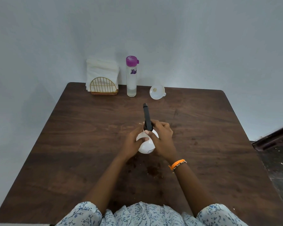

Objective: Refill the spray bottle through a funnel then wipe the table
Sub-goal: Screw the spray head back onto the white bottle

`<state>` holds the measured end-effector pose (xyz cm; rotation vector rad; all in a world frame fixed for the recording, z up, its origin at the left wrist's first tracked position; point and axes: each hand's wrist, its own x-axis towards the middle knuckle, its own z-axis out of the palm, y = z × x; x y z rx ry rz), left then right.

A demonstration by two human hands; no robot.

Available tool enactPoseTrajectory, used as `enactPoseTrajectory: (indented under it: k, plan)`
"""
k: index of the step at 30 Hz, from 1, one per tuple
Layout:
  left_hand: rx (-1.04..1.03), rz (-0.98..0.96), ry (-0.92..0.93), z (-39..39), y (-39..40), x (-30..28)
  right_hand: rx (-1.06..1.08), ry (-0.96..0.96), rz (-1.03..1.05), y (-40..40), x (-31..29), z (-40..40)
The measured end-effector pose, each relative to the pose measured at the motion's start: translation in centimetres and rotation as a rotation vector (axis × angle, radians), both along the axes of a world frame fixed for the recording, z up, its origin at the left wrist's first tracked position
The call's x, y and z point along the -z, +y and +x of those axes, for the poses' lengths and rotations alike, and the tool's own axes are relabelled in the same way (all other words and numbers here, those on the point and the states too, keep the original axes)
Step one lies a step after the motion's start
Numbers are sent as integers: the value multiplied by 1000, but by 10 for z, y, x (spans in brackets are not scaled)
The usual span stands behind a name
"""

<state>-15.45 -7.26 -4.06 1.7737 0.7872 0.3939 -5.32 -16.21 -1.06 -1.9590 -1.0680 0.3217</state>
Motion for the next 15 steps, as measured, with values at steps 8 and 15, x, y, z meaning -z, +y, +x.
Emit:
enactPoseTrajectory:
  k: [8, 15]
  plan:
    - [14, -92, -89, 2, 0, 0, -21, -350, -114, 4, -24, 13]
    - [27, -70, -61, 1, 4, 6, -196, 110, -178, 5, -33, 36]
